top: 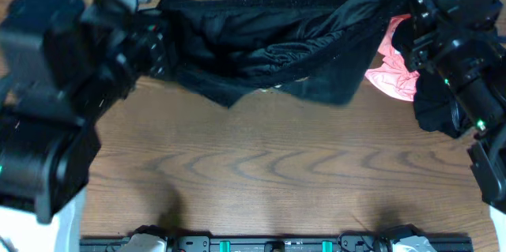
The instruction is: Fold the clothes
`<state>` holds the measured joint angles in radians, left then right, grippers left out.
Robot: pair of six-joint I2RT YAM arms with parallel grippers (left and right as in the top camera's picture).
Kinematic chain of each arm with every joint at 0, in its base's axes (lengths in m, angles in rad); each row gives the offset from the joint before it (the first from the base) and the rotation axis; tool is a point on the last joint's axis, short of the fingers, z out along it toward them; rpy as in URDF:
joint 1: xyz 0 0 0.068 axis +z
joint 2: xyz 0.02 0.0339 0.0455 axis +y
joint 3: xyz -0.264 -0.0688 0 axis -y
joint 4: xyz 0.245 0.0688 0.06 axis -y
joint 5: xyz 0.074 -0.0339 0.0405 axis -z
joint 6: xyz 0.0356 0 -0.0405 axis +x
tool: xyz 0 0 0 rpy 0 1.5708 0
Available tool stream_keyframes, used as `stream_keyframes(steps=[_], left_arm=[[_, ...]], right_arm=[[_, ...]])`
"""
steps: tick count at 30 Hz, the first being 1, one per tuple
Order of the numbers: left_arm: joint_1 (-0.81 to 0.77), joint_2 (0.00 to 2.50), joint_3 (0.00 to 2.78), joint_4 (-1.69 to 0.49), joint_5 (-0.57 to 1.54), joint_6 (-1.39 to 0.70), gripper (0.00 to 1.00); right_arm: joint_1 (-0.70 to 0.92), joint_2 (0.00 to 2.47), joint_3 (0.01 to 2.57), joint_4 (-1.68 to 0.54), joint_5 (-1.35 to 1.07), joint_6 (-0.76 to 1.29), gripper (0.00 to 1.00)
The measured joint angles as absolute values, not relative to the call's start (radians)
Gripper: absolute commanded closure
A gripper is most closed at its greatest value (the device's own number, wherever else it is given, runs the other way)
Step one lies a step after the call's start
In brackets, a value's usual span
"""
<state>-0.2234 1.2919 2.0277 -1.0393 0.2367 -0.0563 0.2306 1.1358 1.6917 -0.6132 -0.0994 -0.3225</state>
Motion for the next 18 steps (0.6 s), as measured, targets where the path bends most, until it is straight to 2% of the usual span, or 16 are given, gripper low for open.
stream_keyframes(steps=[18], left_arm=[[-0.224,1.164,2.027,-1.103,0.297,-0.087,0.94]], right_arm=[[0.235,0.934,1.695,-0.861,-0.067,-0.263,0.99]])
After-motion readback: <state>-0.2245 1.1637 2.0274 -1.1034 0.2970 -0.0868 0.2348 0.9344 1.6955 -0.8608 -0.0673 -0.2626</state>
